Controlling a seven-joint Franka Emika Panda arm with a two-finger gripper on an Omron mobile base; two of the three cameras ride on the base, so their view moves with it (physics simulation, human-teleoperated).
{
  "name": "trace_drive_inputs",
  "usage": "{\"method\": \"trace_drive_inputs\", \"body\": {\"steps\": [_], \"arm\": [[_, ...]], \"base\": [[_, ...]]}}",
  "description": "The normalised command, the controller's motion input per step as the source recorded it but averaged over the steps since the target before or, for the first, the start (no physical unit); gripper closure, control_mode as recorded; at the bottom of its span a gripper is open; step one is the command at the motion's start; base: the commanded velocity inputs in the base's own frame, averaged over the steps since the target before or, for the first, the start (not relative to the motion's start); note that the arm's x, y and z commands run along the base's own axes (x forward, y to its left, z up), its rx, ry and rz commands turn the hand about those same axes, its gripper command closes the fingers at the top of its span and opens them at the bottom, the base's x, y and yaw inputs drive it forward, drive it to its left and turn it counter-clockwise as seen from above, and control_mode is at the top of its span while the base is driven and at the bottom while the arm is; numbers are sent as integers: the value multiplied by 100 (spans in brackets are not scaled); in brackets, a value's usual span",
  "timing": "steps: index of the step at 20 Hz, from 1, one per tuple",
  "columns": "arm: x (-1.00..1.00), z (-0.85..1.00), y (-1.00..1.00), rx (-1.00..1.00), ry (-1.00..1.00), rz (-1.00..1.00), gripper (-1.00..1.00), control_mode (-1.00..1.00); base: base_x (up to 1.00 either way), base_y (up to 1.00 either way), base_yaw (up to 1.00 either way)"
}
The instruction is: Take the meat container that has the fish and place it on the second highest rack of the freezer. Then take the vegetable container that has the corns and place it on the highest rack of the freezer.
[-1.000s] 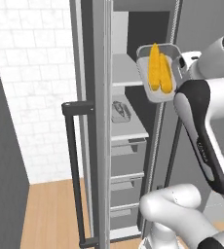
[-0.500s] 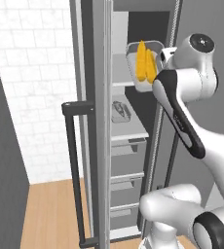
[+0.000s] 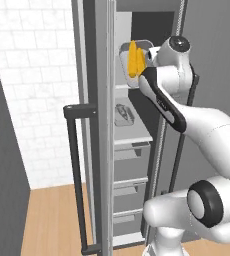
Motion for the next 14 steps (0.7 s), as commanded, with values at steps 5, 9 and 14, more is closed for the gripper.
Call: {"method": "trace_drive_inputs", "body": {"steps": [5,9,14], "arm": [[100,-11,4,0,1,0,100,-100],[98,-11,3,0,2,0,100,-100],[95,-15,2,0,0,0,100,-100]], "base": [[0,0,0],[0,0,0],[0,0,0]]}}
